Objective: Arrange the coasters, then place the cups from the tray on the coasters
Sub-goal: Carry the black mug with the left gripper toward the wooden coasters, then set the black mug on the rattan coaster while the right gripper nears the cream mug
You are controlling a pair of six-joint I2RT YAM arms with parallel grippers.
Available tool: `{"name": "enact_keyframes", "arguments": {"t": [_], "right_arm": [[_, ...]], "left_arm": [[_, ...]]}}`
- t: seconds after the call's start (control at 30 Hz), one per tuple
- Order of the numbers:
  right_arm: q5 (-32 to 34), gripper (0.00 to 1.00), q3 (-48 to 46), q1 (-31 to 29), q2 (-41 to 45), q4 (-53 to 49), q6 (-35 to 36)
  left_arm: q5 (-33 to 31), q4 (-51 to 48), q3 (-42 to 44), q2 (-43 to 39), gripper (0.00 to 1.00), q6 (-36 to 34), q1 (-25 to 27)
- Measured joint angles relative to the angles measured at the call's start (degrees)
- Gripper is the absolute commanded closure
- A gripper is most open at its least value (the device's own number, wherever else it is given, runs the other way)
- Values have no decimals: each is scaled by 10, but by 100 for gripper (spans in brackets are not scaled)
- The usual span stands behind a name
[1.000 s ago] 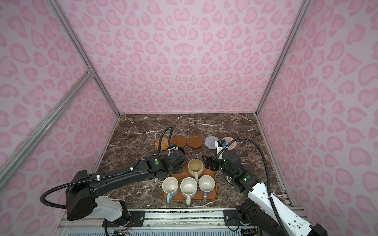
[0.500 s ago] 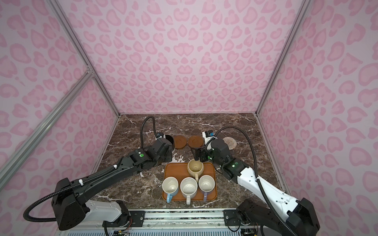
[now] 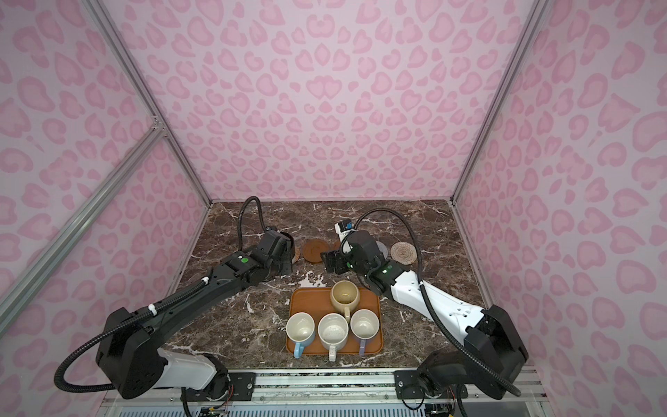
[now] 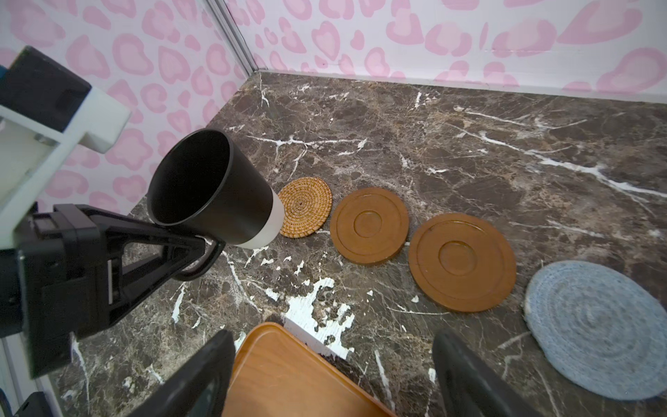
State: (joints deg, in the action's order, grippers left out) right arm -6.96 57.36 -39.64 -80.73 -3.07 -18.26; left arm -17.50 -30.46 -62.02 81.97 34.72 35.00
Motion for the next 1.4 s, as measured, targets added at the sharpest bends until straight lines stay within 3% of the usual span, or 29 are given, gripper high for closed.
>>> {"name": "enact_keyframes", "arguments": {"t": [0.37, 0.57, 1.4], "right_arm": [[-30, 13, 85, 0, -116, -16, 27], [-47, 13, 102, 1, -148, -16, 31], [-54, 14, 96, 10, -164, -11, 28]], "left_arm": [[22, 26, -29, 94, 97, -30, -59], [22, 33, -63, 132, 96, -43, -65], [40, 66, -68, 184, 97, -63, -85]]}}
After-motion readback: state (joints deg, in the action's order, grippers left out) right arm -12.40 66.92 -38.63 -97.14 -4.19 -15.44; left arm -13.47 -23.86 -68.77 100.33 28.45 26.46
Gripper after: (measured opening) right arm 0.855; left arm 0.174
